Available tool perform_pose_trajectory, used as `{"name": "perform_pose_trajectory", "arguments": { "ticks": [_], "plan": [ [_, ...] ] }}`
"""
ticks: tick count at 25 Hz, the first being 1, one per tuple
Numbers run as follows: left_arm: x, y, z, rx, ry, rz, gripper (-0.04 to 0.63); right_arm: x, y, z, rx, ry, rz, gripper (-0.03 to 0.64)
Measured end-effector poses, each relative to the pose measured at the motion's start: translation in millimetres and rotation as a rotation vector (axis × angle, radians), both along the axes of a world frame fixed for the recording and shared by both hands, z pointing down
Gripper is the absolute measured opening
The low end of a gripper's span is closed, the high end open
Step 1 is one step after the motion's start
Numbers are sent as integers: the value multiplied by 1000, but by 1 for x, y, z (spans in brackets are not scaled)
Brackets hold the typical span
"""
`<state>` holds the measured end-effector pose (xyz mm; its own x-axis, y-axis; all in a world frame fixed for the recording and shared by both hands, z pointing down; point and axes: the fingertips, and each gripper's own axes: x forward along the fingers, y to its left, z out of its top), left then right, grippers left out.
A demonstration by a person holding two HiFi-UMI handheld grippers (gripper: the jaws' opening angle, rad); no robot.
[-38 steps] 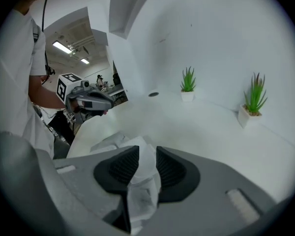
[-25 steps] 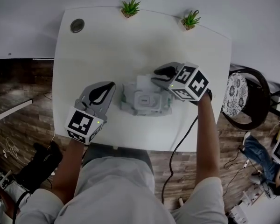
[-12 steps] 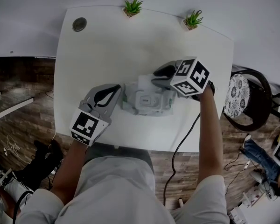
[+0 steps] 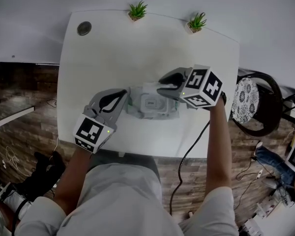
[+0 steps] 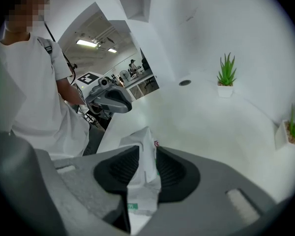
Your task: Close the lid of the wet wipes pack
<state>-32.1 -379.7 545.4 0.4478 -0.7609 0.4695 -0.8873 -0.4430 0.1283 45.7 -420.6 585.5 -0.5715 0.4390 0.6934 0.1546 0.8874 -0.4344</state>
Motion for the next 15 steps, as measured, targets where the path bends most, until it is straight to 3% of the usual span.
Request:
{"name": "perform_pose_trajectory", "arguments": {
  "ticks": [15],
  "plan": [
    [9,6,-8,19,11,26,6,13,70,-6,34,0,-74,115]
  ]
}}
